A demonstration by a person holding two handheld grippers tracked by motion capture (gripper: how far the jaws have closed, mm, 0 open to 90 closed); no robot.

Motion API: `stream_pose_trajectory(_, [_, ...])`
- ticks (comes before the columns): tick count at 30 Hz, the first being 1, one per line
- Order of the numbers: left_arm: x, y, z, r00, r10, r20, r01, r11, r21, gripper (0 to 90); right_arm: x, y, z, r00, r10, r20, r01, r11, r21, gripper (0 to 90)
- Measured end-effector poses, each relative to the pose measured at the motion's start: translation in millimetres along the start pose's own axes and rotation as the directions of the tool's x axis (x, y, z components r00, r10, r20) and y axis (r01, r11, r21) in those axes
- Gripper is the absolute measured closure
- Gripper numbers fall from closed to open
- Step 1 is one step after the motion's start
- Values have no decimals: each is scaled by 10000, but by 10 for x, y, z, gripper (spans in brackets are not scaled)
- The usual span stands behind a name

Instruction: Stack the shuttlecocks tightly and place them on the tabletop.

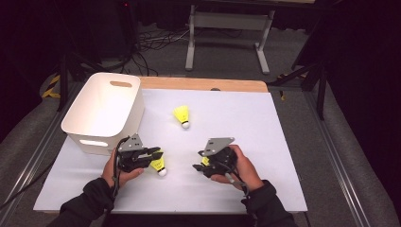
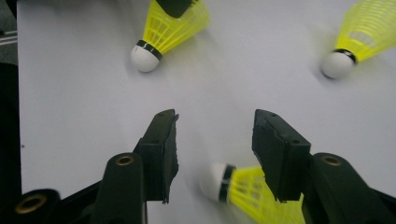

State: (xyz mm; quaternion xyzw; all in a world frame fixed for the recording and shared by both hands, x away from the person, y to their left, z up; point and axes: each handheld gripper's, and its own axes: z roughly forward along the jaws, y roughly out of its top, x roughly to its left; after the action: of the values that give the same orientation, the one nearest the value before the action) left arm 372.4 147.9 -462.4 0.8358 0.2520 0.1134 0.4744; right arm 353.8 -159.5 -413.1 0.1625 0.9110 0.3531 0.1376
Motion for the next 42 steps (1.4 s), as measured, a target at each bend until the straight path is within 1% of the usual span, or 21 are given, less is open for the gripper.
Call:
stream_pose_trajectory(5, [-51, 167, 20, 9981, 613, -74, -614, 9981, -78, 888, -65, -262, -375, 9966, 592, 580, -563, 9971, -502, 493])
stream_pose_trajectory(6, [-51, 167, 20, 9981, 613, -74, -614, 9981, -78, 890, -65, -262, -375, 9966, 592, 580, -563, 9971, -502, 493])
stream_pose_trajectory(8, [-75, 301, 60, 9929, 1106, -431, -1108, 9938, -15, 892, -94, -364, -517, 9930, 712, 940, -641, 9950, -770, 476])
stream_pose_trajectory(12, [-67, 445, 129, 9889, 1359, -596, -1364, 9906, -41, 893, -143, -452, -636, 9859, 976, 1357, -815, 9895, -1193, 472])
stream_pose_trajectory(15, [-45, 588, 256, 9718, 2067, -1136, -2024, 9781, 482, 893, -198, -559, -733, 9697, 1269, 2089, -944, 9828, -1588, 459])
stream_pose_trajectory(18, [-21, 624, 298, 9666, 2209, -1299, -2140, 9747, 651, 894, -228, -616, -752, 9662, 1419, 2154, -1037, 9783, -1793, 445])
stream_pose_trajectory(19, [1, 650, 356, 9507, 2527, -1796, -2375, 9660, 1020, 894, -240, -636, -750, 9646, 1397, 2238, -1006, 9790, -1775, 442])
stream_pose_trajectory(20, [11, 655, 378, 9488, 2559, -1854, -2395, 9651, 1063, 894, -249, -649, -745, 9634, 1384, 2294, -986, 9793, -1769, 442])
stream_pose_trajectory(22, [32, 664, 404, 9495, 2566, -1806, -2387, 9643, 1148, 894, -257, -656, -741, 9632, 1394, 2298, -992, 9790, -1781, 435])
stream_pose_trajectory(24, [62, 690, 463, 9350, 2880, -2071, -2607, 9538, 1493, 894, -285, -665, -719, 9643, 1463, 2206, -1058, 9769, -1856, 409])
stream_pose_trajectory(25, [84, 703, 479, 9372, 2843, -2020, -2577, 9548, 1478, 894, -290, -666, -707, 9646, 1456, 2197, -1051, 9769, -1860, 407])
stream_pose_trajectory(28, [128, 722, 506, 9217, 3104, -2326, -2760, 9462, 1690, 895, -281, -671, -657, 9690, 1228, 2142, -874, 9819, -1680, 391])
stream_pose_trajectory(29, [144, 720, 511, 9272, 2986, -2261, -2660, 9499, 1639, 895, -279, -674, -647, 9698, 1163, 2144, -826, 9837, -1600, 383])
stream_pose_trajectory(30, [161, 714, 531, 9258, 2984, -2319, -2627, 9493, 1725, 896, -278, -676, -636, 9710, 1110, 2119, -784, 9846, -1565, 370])
stream_pose_trajectory(31, [150, 708, 558, 9185, 3157, -2381, -2723, 9416, 1983, 895, -285, -680, -621, 9730, 1038, 2059, -720, 9851, -1565, 361])
stream_pose_trajectory(33, [141, 711, 597, 9171, 3338, -2179, -2918, 9345, 2038, 895, -306, -700, -597, 9742, 1098, 1970, -774, 9832, -1651, 354])
stream_pose_trajectory(35, [134, 705, 624, 9217, 3319, -2007, -2937, 9352, 1979, 895, -314, -715, -580, 9741, 1082, 1986, -773, 9845, -1572, 345])
stream_pose_trajectory(36, [143, 696, 630, 9345, 3063, -1812, -2738, 9441, 1837, 895, -315, -723, -572, 9744, 1058, 1984, -752, 9849, -1562, 343])
stream_pose_trajectory(39, [153, 691, 634, 9401, 2961, -1688, -2675, 9479, 1729, 891, -318, -734, -559, 9753, 1038, 1948, -750, 9859, -1498, 331])
stream_pose_trajectory(41, [161, 683, 665, 9586, 2627, -1097, -2431, 9560, 1643, 877, -319, -738, -542, 9774, 971, 1879, -711, 9875, -1407, 318])
stream_pose_trajectory(42, [152, 686, 674, 9574, 2666, -1106, -2460, 9541, 1707, 861, -316, -737, -537, 9786, 920, 1838, -678, 9887, -1336, 312])
